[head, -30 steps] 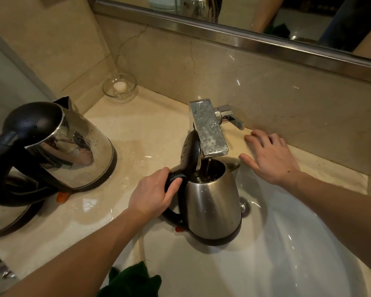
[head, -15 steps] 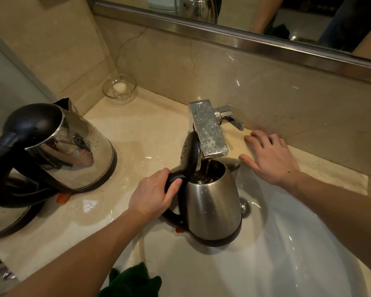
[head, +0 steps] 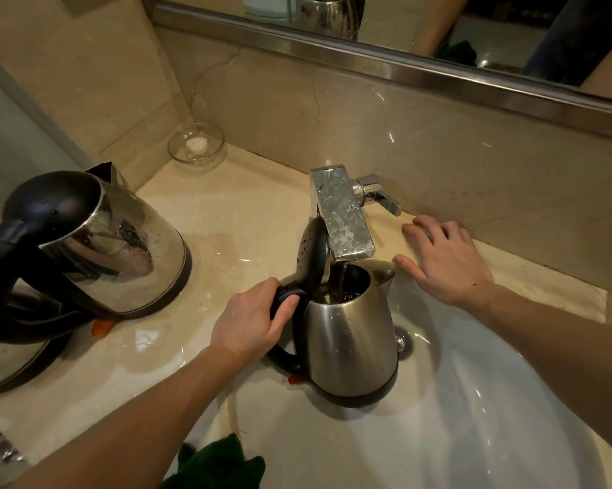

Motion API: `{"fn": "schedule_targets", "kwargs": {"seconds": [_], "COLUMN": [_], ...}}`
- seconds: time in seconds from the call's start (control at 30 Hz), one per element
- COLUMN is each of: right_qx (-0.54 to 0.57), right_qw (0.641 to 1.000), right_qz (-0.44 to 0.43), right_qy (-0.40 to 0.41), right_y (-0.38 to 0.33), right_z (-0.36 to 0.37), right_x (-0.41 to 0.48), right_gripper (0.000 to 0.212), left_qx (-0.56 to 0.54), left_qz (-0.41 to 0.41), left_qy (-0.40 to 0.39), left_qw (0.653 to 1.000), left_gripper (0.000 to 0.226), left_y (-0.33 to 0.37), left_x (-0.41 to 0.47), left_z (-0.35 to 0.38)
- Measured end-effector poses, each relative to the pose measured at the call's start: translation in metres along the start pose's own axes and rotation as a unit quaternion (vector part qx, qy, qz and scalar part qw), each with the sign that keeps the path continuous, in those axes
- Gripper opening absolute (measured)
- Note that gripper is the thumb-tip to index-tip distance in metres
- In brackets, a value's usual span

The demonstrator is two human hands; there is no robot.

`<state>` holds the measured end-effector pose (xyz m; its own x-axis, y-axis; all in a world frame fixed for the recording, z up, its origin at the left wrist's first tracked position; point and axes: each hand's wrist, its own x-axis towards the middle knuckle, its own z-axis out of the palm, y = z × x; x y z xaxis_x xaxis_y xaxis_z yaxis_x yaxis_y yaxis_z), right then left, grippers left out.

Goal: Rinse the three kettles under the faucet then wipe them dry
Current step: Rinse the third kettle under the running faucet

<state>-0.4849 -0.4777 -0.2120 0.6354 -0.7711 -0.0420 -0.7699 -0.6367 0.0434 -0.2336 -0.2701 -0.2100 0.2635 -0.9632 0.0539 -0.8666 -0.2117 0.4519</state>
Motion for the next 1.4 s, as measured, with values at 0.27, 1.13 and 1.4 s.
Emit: {"fn": "schedule_targets", "kwargs": {"seconds": [0.27, 1.13, 1.4], "right_qx": [0.002, -0.01, -0.009], "right_qw": [1.0, 1.0, 1.0], "right_qz": [0.001, 0.0, 0.002], "right_qy": [-0.002, -0.003, -0.008], "right_y": [-0.0003, 0.0004, -0.0007], "right_z": [-0.0006, 0.0015, 0.0002], "right_x": [-0.0001, 0.0016, 0.0012], "right_gripper": [0.069, 0.069, 0.071], "left_qx": [0.003, 0.007, 0.009], "left_qz": [-0.002, -0.001, -0.002], "left_qy": [-0.008, -0.007, -0.008], "left_qw": [1.0, 1.0, 1.0], "left_gripper": [0.058, 0.056, 0.053], "left_y": [0.0, -0.0013, -0.0006], "left_x": [0.0001, 0.0007, 0.0003], "left_z": [-0.0002, 0.0008, 0.0009]}}
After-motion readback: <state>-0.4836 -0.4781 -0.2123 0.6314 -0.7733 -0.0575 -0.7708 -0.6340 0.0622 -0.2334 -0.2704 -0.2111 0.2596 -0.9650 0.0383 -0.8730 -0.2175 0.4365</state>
